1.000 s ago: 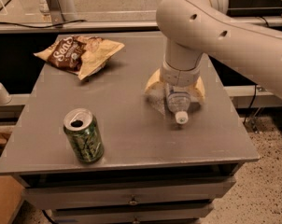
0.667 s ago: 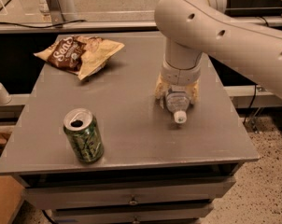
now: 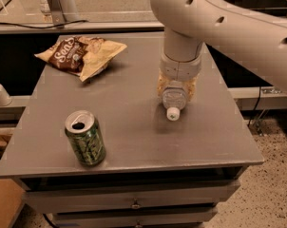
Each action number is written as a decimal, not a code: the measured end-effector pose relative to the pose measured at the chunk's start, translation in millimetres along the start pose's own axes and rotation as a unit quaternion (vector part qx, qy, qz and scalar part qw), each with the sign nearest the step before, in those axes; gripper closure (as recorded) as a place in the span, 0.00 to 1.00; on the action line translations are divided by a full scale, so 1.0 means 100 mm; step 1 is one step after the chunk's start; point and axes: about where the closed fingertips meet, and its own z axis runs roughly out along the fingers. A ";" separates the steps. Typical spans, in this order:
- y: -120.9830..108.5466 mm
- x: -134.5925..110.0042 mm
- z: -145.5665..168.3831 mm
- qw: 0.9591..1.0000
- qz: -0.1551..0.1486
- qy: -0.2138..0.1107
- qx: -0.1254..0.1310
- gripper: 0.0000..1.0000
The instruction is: Place blue plastic bottle upright
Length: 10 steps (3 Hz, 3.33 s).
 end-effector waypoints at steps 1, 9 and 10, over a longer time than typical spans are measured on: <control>-0.02 -0.04 -0.20 0.999 0.038 -0.029 0.020 1.00; -0.62 -0.06 -1.04 0.806 0.368 -0.289 0.363 1.00; -0.86 -0.07 -1.16 0.758 0.357 -0.384 0.388 1.00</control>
Offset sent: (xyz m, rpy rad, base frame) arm -0.0204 0.0207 0.0794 0.3871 0.1343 -0.4125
